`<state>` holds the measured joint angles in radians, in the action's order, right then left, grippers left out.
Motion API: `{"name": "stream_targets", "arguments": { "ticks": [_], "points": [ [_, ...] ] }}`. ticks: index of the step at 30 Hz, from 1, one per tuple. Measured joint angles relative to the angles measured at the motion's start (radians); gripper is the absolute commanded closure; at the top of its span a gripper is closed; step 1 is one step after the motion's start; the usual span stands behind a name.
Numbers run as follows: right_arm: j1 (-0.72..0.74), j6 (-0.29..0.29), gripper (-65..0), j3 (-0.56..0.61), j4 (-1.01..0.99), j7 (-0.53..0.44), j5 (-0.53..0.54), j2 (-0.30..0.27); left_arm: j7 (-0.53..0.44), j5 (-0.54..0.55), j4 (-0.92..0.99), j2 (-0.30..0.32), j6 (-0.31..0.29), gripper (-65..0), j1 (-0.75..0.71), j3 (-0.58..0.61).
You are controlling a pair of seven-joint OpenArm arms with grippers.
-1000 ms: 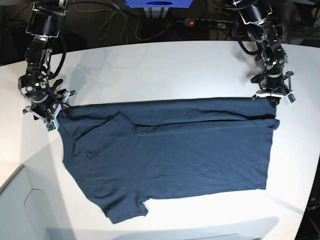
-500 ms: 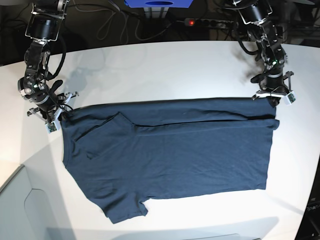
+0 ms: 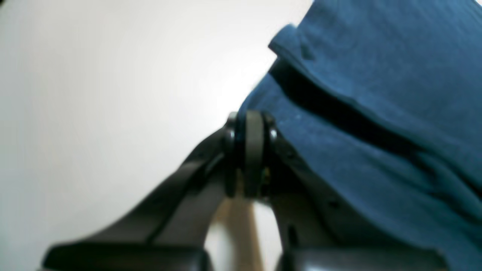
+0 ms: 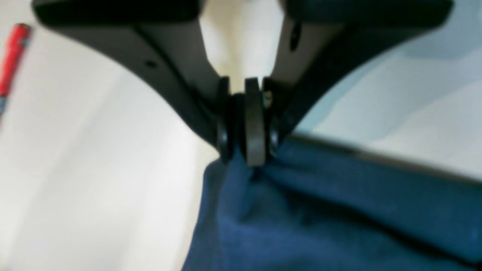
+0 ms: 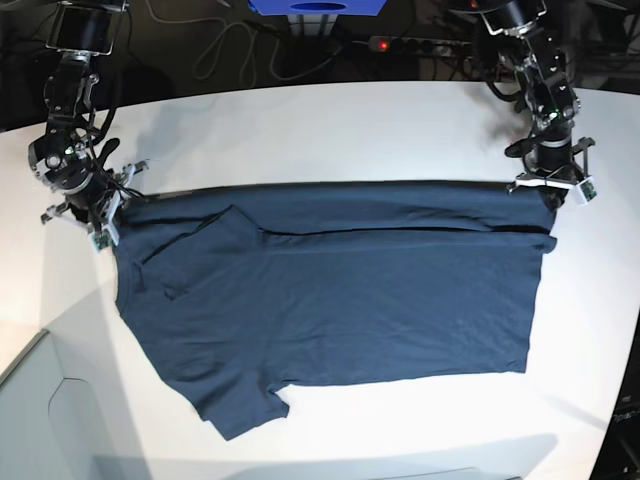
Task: Fold the T-shirt properly
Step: 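Lift and drag the folded edge back toward the arms with both grippers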
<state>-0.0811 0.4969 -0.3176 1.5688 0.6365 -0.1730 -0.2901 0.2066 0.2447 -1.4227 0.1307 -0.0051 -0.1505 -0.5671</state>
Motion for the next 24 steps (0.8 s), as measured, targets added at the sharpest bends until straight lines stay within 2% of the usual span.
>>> {"name": "stream_targets", "arguments": {
  "ticks": [4,10,13,15,19,24],
  "points": [
    [0.014,0.0,-0.1,0.0,0.065,0.029,0.01,-0.026,0.001,0.002,-0.072,0.0,-0.002,0.0,-0.013,0.0],
    [0.115,0.007,-0.1,0.011,0.074,0.108,0.013,-0.023,0.009,-0.002,-0.129,0.005,-0.003,0.0,0.018,0.006],
    [0.185,0.007,-0.1,0.042,0.069,0.132,0.008,-0.039,0.117,-0.004,-0.13,0.023,-0.004,0.0,0.074,0.007],
    [0.22,0.007,-0.1,0.072,0.06,0.159,0.006,-0.048,0.137,-0.003,-0.13,0.03,-0.002,0.0,0.112,0.006],
    [0.262,0.007,-0.1,0.084,0.061,0.149,0.008,-0.044,0.143,-0.005,-0.137,0.03,-0.002,0.0,0.131,0.002],
    [0.234,0.008,-0.1,0.084,0.061,0.15,0.007,-0.045,0.156,-0.006,-0.133,0.029,0.001,0.0,0.117,0.001]
  ]
}}
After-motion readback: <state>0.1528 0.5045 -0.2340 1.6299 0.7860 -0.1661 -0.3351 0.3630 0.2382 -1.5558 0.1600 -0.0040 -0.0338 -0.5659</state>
